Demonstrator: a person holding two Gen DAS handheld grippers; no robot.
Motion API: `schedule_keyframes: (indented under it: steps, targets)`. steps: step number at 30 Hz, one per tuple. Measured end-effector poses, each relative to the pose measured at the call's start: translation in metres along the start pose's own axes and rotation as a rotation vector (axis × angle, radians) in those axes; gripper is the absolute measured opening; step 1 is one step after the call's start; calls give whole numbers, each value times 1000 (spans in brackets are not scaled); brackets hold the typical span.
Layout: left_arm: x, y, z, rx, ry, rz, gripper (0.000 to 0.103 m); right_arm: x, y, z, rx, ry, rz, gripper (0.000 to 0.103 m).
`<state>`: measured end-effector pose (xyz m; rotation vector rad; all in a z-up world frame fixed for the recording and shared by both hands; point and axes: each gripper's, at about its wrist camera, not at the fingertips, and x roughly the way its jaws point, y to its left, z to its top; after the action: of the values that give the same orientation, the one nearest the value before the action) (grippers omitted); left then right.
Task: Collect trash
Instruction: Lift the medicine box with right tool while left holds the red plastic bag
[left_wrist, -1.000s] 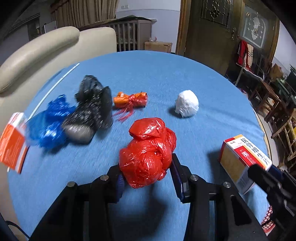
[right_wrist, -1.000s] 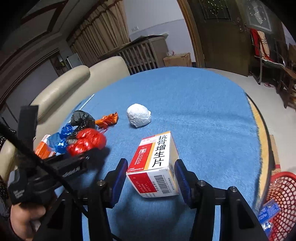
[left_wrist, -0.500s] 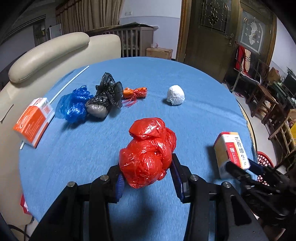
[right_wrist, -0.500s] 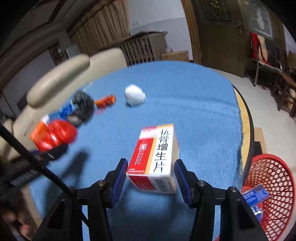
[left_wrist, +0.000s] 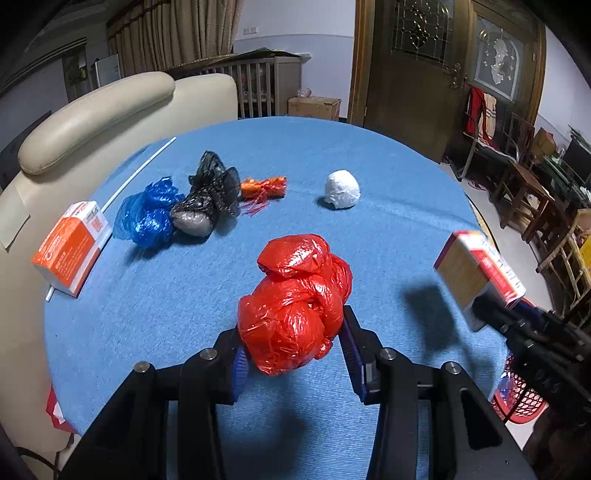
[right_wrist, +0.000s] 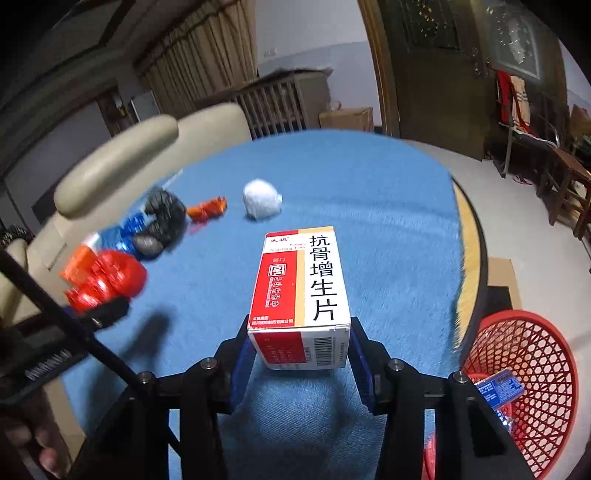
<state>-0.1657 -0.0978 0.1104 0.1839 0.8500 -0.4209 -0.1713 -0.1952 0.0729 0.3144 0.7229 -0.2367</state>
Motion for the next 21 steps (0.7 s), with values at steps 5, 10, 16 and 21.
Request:
schedule_keyframes:
  steps: [5,10,16,21]
  targets:
    - [-7,-13,3,23,-10,-8,46,-26,-6,9,28,-68,18,50]
    - [-12,-30,6,51,-20,-23,46,-50,-15,12,47,-120,23,50]
    - [-16,-54,8,90,-23,-49,46,-74,-35,9,87,-163,8,50]
    - [-18,-72,8,118,-26,-66,46,-89,-55,4,120,-185,-5,50]
